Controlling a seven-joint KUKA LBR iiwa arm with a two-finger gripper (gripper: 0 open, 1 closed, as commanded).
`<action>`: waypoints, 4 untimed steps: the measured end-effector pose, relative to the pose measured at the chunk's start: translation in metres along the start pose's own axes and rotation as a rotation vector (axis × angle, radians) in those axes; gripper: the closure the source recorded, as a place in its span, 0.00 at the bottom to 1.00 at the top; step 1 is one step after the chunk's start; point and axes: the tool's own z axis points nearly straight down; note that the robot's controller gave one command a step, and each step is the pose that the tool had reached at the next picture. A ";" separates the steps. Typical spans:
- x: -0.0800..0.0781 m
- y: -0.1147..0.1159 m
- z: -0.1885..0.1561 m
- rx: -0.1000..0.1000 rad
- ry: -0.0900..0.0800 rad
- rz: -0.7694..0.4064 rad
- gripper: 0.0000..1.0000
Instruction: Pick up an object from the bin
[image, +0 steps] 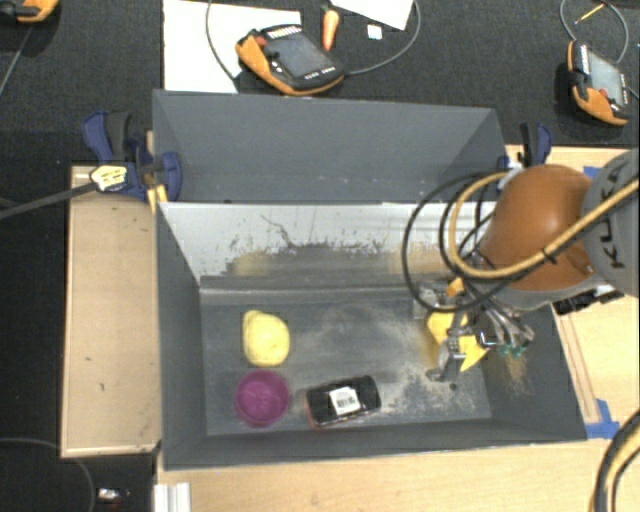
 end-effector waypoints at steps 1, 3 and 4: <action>0.000 0.000 0.000 0.000 0.000 0.000 0.00; -0.007 -0.021 0.011 -0.001 -0.004 -0.002 0.00; -0.006 -0.030 0.013 -0.001 -0.004 -0.003 0.00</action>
Offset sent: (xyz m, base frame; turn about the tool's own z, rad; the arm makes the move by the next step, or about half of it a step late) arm 0.0083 -0.0284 -0.0063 -0.0630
